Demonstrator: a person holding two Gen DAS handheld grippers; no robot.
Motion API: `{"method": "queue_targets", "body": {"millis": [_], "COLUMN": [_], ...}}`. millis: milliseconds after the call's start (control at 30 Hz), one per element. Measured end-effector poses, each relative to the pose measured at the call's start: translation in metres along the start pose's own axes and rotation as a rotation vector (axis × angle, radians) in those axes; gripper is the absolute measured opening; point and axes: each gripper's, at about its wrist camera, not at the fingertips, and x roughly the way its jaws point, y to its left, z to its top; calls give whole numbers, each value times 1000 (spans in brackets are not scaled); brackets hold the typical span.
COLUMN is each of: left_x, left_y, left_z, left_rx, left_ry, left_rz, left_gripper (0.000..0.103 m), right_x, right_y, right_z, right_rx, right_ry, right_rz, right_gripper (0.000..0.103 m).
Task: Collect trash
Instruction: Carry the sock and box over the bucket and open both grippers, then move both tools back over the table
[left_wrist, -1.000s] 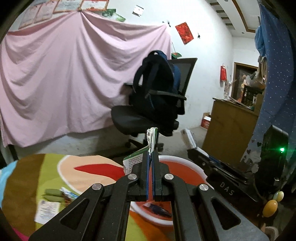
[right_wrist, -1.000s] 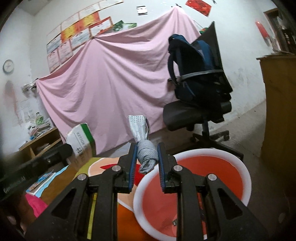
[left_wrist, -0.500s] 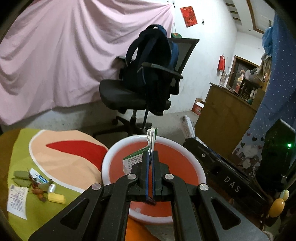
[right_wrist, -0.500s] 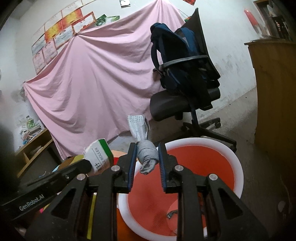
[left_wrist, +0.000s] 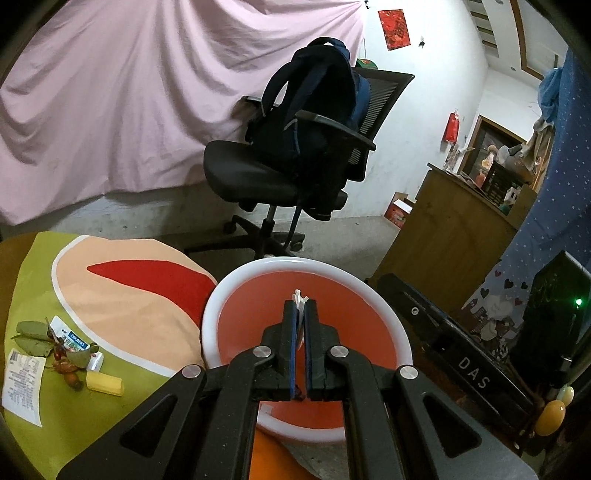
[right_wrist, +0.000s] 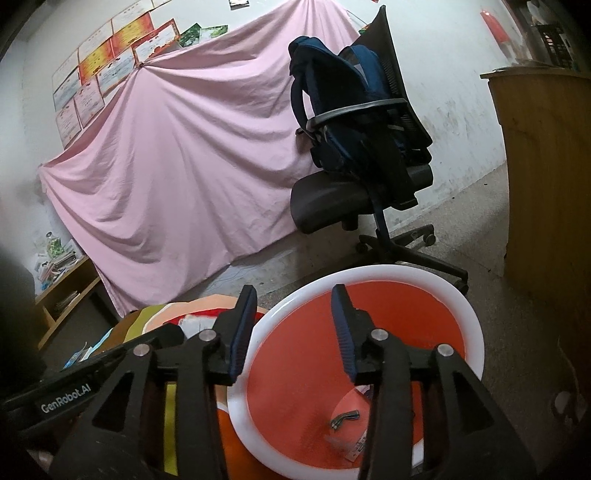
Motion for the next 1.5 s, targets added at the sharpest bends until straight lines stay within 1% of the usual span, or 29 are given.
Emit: {"method": "queue_targets", "body": {"millis": [133,367,433,500,533,567,600,733,767,833,900,933,1033,1133,1200,1267,1300,1367,1500], "left_x": [-3,-7,-11,-17,-21,-25,-31,-52,-57,-69,-80,-86,-103,-121,-134,-146,-152,-163,-181], "left_y": [1,3,4,6,7,8,9,16,18,23,28,31,41,53,62,69,74,82,100], "left_z": [1,0,0,-1,-2,-2,-2,-3,-4,-6,-9,-10,-13,-19,-24,-29,-31,-36,-46], "left_rx": [-4,-6,-6,-8,-8,-6,-3,0,0,-3,-7,-9,-15,-31,-46,-59,-65,-77,-85], "left_ry": [-12,-33,-46,-70,-85,-105,-128,-194,-205,-232,-257,-268,-302,-345,-382,-419,-437,-465,-497], "left_rz": [1,7,15,31,42,53,69,119,130,158,182,194,233,265,284,316,332,361,423], "left_gripper": [2,3,5,15,18,26,31,34,36,41,48,49,57,73,89,97,99,99,100], "right_x": [0,1,0,-2,-3,-4,-6,-14,-14,-18,-21,-22,-25,-27,-30,-32,-33,-35,-35], "right_y": [-1,-2,-1,0,1,3,4,15,17,24,31,35,46,59,68,78,83,94,112], "right_z": [0,0,0,1,1,1,2,5,6,6,7,7,6,5,3,1,0,-3,-10], "right_rx": [-2,-6,-11,-20,-24,-29,-35,-65,-71,-84,-93,-98,-109,-111,-119,-135,-143,-165,-211], "right_ry": [-1,-1,-6,-20,-28,-37,-47,-95,-103,-124,-147,-159,-196,-230,-258,-285,-296,-318,-337], "right_rz": [-1,-5,-7,-5,-4,-2,1,18,21,36,51,60,80,112,130,150,163,191,230], "right_gripper": [76,78,79,80,81,82,83,88,89,96,100,102,103,103,103,103,103,103,103]}}
